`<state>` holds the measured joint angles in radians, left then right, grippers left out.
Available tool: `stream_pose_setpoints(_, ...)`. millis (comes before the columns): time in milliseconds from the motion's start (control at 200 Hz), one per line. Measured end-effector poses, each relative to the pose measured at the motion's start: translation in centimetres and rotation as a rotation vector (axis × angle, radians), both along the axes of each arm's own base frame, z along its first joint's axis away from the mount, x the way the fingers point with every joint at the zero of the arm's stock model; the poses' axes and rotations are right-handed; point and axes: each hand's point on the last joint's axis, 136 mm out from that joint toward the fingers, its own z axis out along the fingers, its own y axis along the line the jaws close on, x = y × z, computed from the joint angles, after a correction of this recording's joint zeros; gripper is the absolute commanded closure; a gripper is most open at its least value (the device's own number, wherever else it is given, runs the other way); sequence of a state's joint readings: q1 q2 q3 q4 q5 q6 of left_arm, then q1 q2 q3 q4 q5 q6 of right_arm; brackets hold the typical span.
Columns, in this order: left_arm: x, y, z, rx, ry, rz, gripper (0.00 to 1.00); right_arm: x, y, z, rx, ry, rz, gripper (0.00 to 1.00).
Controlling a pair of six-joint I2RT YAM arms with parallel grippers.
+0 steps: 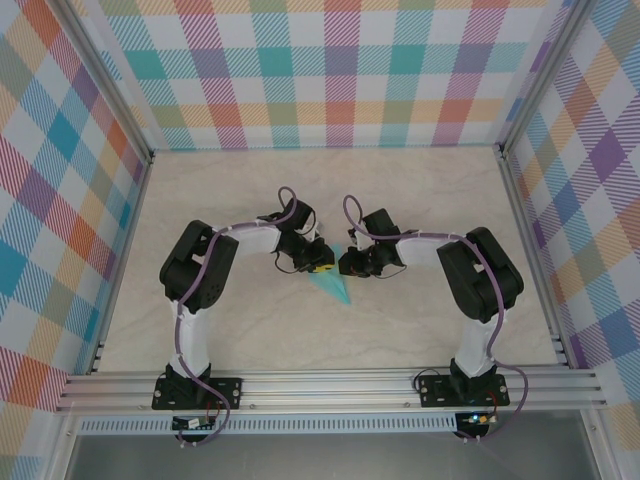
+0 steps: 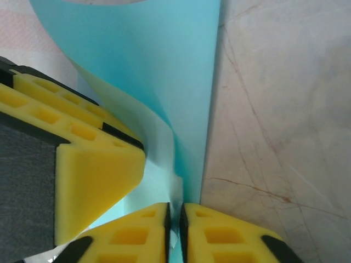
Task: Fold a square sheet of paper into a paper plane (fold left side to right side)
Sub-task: Fourth fold the wing at the center of the table.
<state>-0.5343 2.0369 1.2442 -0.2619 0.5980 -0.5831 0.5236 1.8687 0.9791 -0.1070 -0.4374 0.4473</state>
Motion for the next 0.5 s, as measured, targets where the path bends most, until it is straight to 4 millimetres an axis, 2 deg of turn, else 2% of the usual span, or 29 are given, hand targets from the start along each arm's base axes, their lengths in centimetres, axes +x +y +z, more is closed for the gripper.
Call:
stream_pose_setpoints(130,0.0,0.0,0.0,-0.005,-0.011,0.001,0.81,-0.4,-0.3,0.6,-0.039,-0.002,0.01,0.66)
stream_pose_setpoints(200,-0.1,0.1,0.0,-0.007,-0.02,0.002,0.81,-0.8,-1.0,1.5,-0.064,-0.005,0.006,0.64)
stream_pose_setpoints(400,-0.1,0.2,0.0,-0.012,-0.032,0.006,0.81,-1.7,-1.2,6.6,-0.005,-0.088,0.024,0.68)
stream_pose_setpoints(500,-0.1,0.2,0.0,-0.013,-0.033,0.006,0.81,-3.3,-0.5,7.3,0.07,-0.072,0.06,0.7)
